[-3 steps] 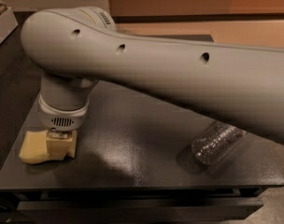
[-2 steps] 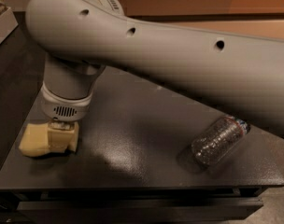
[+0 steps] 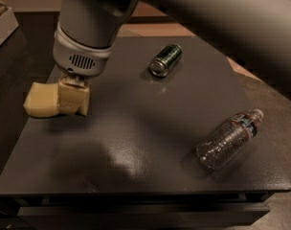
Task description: Pick sponge
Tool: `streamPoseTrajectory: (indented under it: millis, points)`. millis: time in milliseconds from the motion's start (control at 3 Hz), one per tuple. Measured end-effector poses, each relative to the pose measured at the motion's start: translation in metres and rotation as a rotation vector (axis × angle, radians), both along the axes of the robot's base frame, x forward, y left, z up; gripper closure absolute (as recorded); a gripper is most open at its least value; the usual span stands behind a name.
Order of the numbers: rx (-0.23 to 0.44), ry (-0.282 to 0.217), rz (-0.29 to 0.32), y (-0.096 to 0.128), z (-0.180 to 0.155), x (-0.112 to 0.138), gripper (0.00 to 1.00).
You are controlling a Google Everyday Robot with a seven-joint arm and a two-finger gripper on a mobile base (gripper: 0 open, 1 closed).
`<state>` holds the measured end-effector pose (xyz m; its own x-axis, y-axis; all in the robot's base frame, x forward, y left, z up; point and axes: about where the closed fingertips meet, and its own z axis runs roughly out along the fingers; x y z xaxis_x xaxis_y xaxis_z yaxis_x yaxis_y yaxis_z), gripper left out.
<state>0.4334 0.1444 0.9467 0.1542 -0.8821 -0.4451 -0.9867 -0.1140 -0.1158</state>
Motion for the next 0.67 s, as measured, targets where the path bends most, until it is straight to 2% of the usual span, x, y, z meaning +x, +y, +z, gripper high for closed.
streamPoseTrajectory:
  millis: [667]
  points:
    - [0.046,-0.104,0.017,-0.032,0.068,0.017,1.0]
